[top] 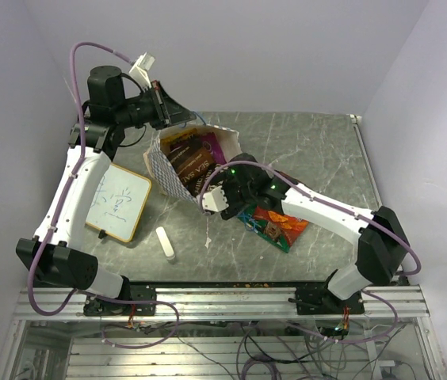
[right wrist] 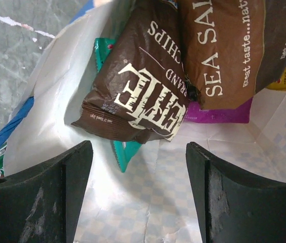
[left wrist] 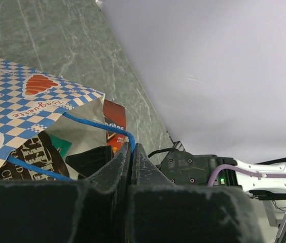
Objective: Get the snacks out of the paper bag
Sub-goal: Take out the snack from the paper bag.
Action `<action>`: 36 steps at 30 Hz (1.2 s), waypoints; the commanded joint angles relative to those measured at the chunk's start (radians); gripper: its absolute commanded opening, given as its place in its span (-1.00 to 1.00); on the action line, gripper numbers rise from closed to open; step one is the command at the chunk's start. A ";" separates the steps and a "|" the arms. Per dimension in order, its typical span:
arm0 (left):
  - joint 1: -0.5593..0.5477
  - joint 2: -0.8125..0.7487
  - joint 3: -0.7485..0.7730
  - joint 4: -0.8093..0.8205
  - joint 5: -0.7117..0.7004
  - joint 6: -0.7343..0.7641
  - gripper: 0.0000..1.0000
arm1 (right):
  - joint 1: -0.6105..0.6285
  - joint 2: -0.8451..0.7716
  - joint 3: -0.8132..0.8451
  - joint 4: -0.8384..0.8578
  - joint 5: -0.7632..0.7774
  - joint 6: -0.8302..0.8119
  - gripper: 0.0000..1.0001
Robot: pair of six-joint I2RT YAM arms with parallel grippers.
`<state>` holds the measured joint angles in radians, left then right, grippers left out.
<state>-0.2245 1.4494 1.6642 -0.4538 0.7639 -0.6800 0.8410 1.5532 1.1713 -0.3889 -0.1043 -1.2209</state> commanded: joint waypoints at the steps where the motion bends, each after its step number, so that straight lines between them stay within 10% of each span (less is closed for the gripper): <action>1: -0.007 0.015 0.044 -0.031 0.031 0.047 -0.86 | -0.003 0.025 -0.003 -0.030 -0.002 -0.092 0.48; 36: -0.019 0.031 0.080 -0.063 0.040 0.077 -0.86 | -0.126 0.165 0.070 0.371 -0.304 0.181 0.30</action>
<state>-0.2348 1.4849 1.7088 -0.5232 0.7761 -0.6086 0.7387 1.7538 1.2396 -0.1078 -0.3347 -1.0992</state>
